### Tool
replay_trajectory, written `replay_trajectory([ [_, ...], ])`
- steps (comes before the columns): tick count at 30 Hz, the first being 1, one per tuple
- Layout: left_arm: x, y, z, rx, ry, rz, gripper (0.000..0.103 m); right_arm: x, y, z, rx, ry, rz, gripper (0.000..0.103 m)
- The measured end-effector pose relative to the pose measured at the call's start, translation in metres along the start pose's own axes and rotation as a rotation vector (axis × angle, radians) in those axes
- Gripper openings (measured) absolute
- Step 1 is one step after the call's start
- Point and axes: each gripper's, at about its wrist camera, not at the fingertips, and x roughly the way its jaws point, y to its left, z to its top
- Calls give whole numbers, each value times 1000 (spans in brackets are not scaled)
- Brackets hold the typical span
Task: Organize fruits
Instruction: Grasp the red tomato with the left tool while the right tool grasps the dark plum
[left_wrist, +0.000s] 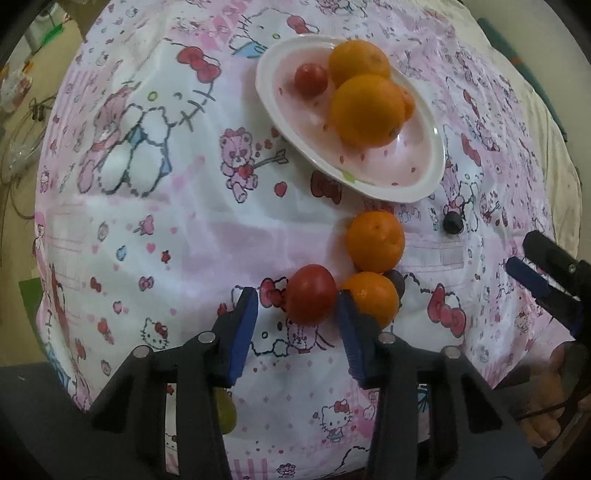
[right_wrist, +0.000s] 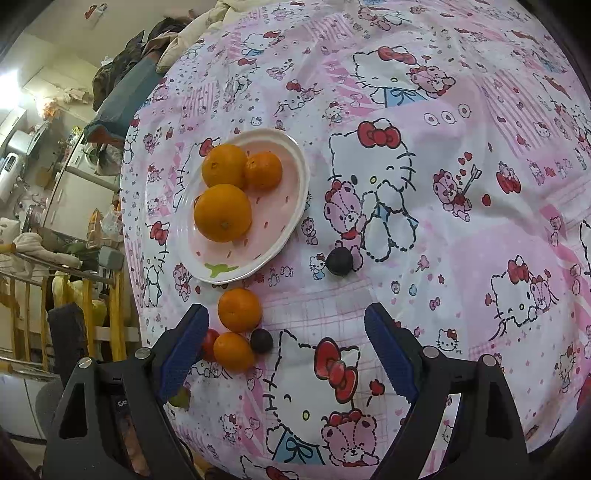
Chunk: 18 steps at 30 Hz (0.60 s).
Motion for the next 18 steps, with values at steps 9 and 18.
replay_trajectory([
  [9,8,-6,-1,-9,27,-19,23,5,-17,9,48,0,-10,89],
  [18,-17,0,1,-17,-45,-22,23,37,-28,20,48,54,-68,48],
])
